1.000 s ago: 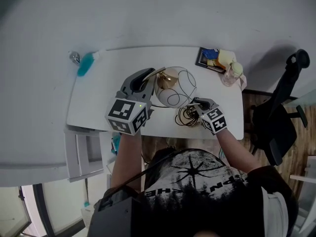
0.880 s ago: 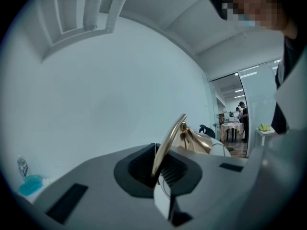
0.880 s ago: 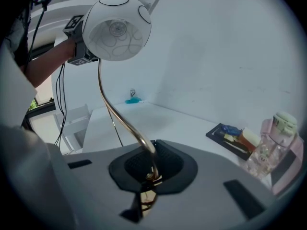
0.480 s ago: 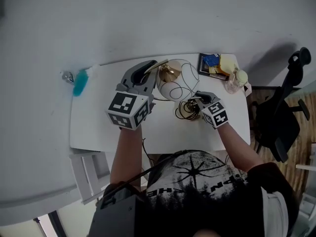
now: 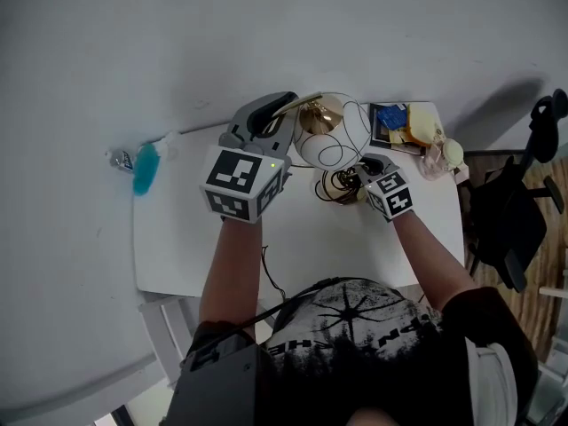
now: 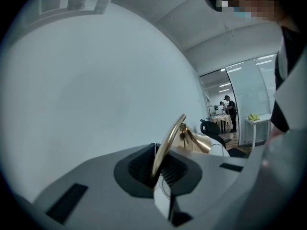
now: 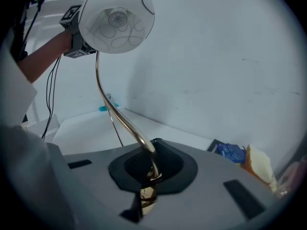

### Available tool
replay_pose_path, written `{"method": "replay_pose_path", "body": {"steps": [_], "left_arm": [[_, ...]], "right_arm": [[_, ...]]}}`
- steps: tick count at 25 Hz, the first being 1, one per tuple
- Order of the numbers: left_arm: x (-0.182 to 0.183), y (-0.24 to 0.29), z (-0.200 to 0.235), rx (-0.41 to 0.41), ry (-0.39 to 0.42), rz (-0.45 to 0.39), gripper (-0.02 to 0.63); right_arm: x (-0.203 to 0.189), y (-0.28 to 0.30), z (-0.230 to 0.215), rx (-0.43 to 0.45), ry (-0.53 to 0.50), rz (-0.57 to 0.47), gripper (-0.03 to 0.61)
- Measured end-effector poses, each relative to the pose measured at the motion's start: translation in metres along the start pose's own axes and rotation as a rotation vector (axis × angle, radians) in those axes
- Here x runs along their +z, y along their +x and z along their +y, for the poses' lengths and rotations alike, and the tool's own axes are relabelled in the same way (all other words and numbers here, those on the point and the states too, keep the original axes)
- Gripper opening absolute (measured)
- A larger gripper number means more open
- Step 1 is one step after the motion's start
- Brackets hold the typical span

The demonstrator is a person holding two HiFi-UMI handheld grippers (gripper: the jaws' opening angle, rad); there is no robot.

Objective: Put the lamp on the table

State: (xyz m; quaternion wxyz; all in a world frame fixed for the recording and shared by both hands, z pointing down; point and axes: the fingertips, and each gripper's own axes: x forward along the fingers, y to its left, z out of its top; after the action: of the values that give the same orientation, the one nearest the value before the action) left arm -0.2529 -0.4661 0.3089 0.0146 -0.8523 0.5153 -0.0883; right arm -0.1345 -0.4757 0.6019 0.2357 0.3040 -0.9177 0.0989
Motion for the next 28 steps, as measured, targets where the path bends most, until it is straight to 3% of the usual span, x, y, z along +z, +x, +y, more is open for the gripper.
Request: {"method": "replay_pose_path", "body": {"steps": [9, 22, 28], "left_arm": [[-0.005, 0.042, 0.038, -0.039, 0.001, -0.001, 0.018], [0.004, 0.098, 0.063, -0.059, 0.136, 0.024, 0.018], [-0.002, 0.121, 0.07, -0.068, 0.148, 0.05, 0.018]], "right_arm": [[0.021, 0.046, -0.038, -0.052, 0.013, 0.0, 0.02], [0.04, 0.111, -0.071, -0.077, 0.087, -0.025, 0.021], [0.041, 0.131, -0.088, -0.094, 0.127, -0.048, 0.021]]}}
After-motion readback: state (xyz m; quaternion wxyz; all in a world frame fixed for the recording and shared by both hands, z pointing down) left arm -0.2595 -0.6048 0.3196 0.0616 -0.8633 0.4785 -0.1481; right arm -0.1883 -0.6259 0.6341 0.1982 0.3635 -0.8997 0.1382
